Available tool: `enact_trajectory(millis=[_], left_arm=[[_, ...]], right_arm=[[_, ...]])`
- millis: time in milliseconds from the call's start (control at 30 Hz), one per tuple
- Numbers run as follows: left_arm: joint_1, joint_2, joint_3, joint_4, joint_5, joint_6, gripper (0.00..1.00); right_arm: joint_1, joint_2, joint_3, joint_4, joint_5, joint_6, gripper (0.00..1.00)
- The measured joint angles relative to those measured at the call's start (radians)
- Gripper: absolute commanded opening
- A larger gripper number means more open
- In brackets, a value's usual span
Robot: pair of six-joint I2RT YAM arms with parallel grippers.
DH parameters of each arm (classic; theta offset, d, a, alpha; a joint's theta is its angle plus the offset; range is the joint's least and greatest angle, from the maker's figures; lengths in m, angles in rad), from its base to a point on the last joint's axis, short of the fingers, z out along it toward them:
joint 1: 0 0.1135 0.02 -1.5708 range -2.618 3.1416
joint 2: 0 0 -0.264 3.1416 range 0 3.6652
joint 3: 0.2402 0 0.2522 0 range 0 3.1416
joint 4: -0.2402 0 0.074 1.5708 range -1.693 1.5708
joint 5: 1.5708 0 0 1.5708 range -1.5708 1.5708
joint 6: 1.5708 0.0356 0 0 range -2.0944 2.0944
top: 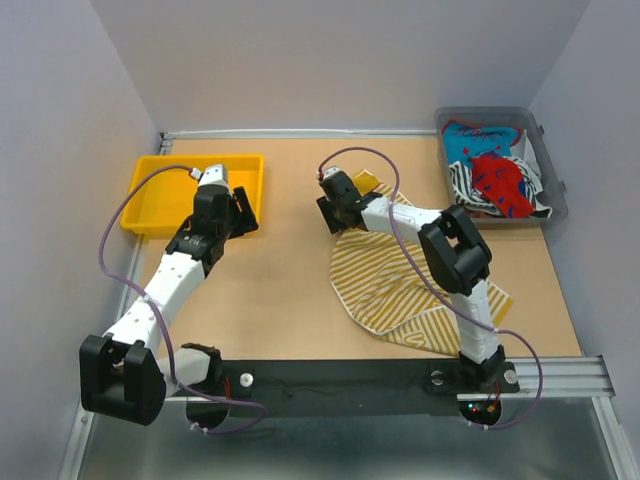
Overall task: Fold and stack the towels
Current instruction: Flatten out the crumpled towel
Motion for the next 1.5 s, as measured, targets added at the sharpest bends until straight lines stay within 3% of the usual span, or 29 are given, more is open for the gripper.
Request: enact_trajectory(millis=[100,200,267,300,400,700,900,1033,1167,1333,1500], left_arm=[[0.000,-0.006,-0.020,-0.018,-0.010,0.016,0.72],[0.000,-0.010,-0.020,-0.020,-0.017,0.023,0.72],[0.000,-0.012,-0.020,-0.021,-0.018,0.026,0.71],[0.000,-0.013,-0.020,-0.020,-0.018,0.027,0.71],[0.000,-0.020,-0.020,-0.022,-0.019,0.028,0.71],[0.000,-0.027,-0.020,-0.023,-0.019,0.031,0.71],[0.000,-0.027,-0.020,-0.023,-0.011,0.032,0.72],[0.000,-0.027,-0.020,-0.023,-0.005,0.033,0.72],[0.000,-0.025,-0.020,-0.022,0.014,0.034,0.71],[0.000,-0.002,-0.020,-0.010,0.076,0.012,0.71],[-0.031,0.050,-0.032,0.044,0.192,-0.077,0.71]], right_arm=[[0.000,0.038,0.027,-0.002,0.028,-0.021,0.54],[0.001,0.060,0.055,0.003,0.058,-0.040,0.45],[0.001,0.076,0.067,0.009,0.083,-0.047,0.31],[0.001,0.081,0.071,0.011,0.095,-0.050,0.18],[0.001,0.089,0.076,0.011,0.112,-0.060,0.01],[0.000,0.028,0.110,-0.027,0.044,-0.047,0.01],[-0.053,-0.281,0.035,0.047,-0.142,0.131,0.05],[-0.160,-0.451,-0.146,0.213,-0.293,0.307,0.42],[-0.224,-0.412,-0.273,0.281,-0.436,0.366,0.67],[-0.193,-0.383,-0.361,0.196,-0.513,0.307,0.72],[-0.183,-0.472,-0.365,0.130,-0.404,0.191,0.72]])
